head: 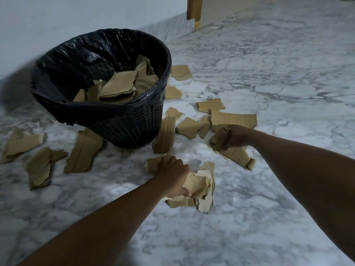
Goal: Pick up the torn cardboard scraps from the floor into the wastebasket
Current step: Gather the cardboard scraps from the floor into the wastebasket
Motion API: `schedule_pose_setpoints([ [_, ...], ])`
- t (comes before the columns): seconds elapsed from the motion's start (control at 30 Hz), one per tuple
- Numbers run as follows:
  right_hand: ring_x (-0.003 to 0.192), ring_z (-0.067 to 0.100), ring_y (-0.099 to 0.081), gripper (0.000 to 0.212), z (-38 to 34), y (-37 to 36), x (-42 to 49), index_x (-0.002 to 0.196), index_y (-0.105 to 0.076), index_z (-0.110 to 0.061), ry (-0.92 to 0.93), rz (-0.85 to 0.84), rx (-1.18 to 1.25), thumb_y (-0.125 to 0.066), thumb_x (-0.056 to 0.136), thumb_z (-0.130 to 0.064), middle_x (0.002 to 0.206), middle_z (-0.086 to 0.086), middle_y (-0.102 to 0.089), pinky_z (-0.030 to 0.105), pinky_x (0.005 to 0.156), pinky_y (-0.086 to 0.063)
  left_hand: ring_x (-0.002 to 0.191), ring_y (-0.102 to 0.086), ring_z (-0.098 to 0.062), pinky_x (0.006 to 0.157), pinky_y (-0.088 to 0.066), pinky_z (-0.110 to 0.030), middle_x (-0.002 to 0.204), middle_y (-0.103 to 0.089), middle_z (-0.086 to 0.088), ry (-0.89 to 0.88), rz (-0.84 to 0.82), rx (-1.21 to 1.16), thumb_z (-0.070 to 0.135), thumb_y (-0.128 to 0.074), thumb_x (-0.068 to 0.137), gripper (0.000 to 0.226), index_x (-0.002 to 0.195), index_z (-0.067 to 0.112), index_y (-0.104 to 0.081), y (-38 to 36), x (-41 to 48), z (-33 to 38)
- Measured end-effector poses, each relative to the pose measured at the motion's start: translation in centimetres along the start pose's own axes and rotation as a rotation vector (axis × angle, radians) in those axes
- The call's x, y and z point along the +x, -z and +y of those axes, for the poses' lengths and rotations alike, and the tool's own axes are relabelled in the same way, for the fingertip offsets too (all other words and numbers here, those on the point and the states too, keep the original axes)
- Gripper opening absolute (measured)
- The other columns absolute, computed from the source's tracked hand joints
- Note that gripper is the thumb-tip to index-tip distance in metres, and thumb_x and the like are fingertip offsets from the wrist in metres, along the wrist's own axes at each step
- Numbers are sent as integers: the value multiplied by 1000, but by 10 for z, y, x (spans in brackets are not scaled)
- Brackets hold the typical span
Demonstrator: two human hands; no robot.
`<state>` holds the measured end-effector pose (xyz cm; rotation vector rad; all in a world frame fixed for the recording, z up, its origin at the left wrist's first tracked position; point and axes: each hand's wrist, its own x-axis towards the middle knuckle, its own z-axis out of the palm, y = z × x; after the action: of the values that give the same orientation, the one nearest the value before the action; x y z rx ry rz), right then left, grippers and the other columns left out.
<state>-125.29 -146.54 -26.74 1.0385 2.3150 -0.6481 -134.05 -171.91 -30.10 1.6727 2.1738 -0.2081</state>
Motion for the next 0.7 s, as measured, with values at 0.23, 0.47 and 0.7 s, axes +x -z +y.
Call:
schedule_pose_setpoints([
  [0.23, 84, 14, -61, 24, 0, -3, 1, 78, -70, -28, 49, 95, -7, -87, 63, -38, 86, -5, -67, 25, 66, -46, 118, -46, -23, 93, -36, -40, 120, -59, -1, -18, 38, -240, 48, -79, 72, 72, 129, 25, -43, 0, -12, 6],
  [0.47, 126, 37, -44, 65, 5, -11, 10, 120, -63, -15, -47, 65, -69, -86, 65, -39, 131, 8, -51, 46, 106, -42, 87, -51, -8, 65, -36, -23, 93, -54, 12, 13, 62, -521, 41, -80, 74, 44, 98, 20, -51, -6, -26, -2],
  [0.7, 100, 27, -53, 74, 9, -17, 4, 110, -51, -22, -16, 137, -17, -91, 50, -40, 112, 8, -52, 31, 80, -44, 124, -53, -18, 100, -48, -38, 137, -55, 1, 204, 69, -602, 43, -84, 69, 82, 138, 23, -43, 2, -21, -41],
])
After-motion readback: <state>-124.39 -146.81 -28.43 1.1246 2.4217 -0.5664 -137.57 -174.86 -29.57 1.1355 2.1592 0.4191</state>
